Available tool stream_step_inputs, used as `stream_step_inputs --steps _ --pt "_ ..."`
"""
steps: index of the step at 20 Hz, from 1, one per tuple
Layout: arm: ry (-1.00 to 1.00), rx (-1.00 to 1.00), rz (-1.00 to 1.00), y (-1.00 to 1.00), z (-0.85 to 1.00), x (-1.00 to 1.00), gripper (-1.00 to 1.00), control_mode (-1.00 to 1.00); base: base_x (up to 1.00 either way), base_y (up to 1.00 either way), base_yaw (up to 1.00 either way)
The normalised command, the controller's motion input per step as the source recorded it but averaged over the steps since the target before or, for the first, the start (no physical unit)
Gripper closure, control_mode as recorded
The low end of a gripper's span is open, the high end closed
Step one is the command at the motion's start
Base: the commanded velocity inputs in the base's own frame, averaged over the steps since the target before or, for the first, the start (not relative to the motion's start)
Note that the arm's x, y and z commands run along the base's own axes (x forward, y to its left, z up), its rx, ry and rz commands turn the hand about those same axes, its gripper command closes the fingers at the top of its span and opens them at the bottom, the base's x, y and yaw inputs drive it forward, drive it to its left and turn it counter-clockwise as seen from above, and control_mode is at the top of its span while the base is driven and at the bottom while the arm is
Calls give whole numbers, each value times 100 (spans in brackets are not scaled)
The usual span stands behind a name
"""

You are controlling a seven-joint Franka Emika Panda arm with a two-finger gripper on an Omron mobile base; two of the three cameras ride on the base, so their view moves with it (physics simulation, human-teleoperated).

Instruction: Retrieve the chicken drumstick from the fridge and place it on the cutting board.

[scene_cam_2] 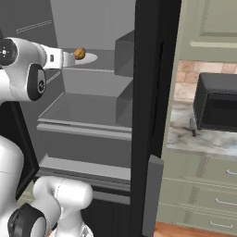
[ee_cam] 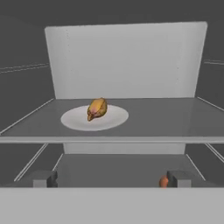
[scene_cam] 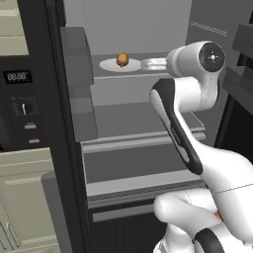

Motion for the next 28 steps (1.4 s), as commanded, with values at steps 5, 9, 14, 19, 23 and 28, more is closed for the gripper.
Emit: stream_step_inputs --steps 5,9,14,19,23,28 --pt "4 -1 0 7 0 11 -100 -100 0 0 0" --pt "1 0 0 2 -3 24 -100 -100 0 0 0" --pt "4 0 1 4 -2 33 -100 -100 0 0 0" --pt "14 0 2 0 -3 35 -100 -100 0 0 0" --pt "18 0 0 0 0 32 -100 -100 0 0 0" --pt "15 0 0 0 -1 38 -100 -100 0 0 0"
